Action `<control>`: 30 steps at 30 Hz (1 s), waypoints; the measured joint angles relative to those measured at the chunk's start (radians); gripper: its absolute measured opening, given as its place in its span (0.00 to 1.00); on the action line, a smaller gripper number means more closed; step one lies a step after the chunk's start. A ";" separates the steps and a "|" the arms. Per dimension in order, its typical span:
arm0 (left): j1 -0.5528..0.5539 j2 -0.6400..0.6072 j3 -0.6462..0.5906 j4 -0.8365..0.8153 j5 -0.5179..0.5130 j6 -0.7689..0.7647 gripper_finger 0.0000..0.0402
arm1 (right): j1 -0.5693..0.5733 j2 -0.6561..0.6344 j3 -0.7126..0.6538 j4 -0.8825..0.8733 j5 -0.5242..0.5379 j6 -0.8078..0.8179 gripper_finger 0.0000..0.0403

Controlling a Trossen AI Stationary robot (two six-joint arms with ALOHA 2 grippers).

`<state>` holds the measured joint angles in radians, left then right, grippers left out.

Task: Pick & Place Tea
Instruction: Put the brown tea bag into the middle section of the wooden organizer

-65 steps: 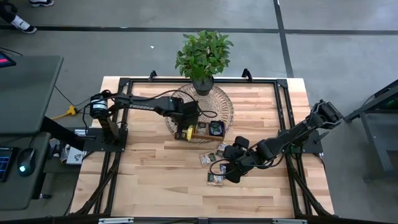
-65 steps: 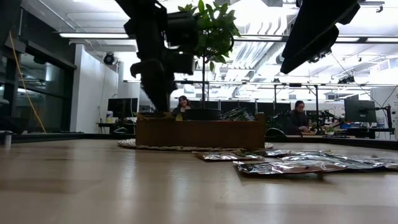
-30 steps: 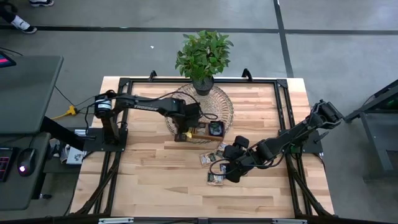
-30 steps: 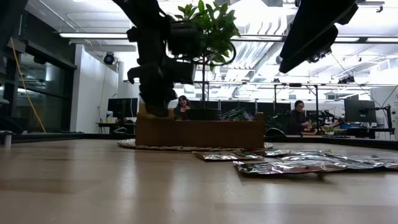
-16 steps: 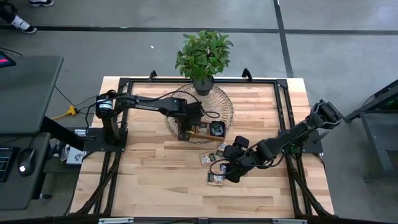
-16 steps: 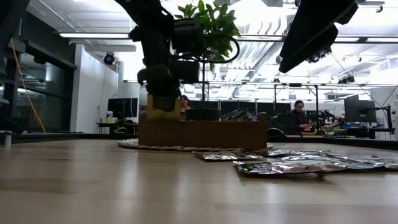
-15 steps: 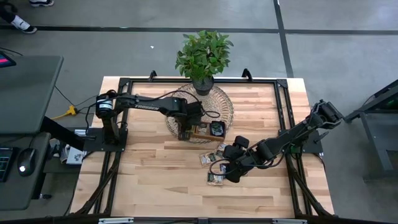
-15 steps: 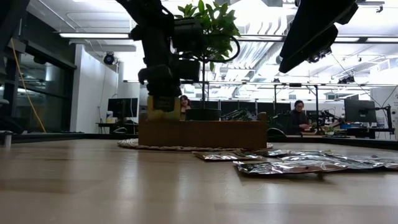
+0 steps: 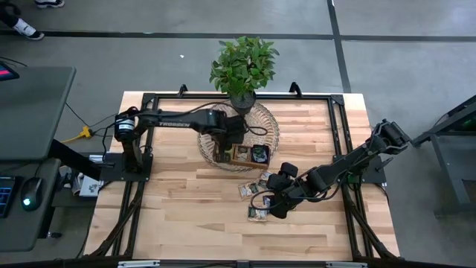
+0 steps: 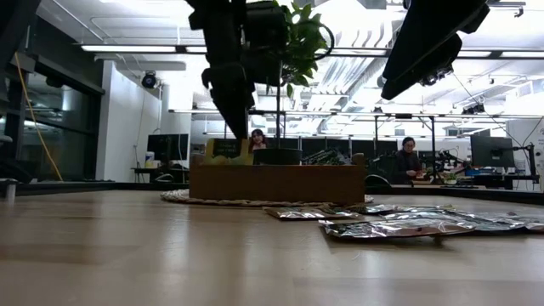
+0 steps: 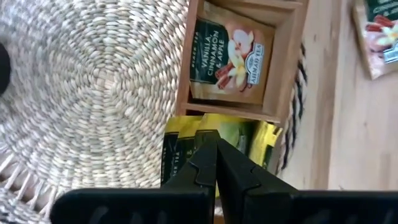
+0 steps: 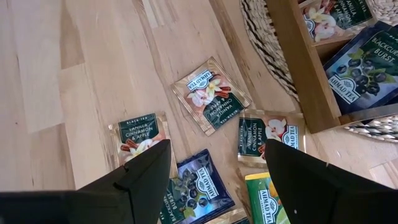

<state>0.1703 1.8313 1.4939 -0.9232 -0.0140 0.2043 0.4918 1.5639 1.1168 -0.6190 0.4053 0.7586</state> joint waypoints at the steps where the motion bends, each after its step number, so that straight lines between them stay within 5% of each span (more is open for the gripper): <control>1: 0.000 0.000 0.012 -0.010 0.000 0.000 0.00 | 0.000 0.000 0.000 0.000 0.000 0.000 0.64; 15: -0.066 -0.044 0.051 -0.024 0.052 -0.103 0.00 | 0.000 0.000 0.000 -0.005 0.000 0.041 0.64; 30: -0.322 -0.044 0.031 0.255 0.060 -0.306 0.00 | -0.074 0.000 -0.007 -0.007 -0.091 0.267 0.64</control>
<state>-0.1518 1.7878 1.5246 -0.6683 0.0463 -0.1013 0.4175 1.5638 1.1098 -0.6260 0.3148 1.0254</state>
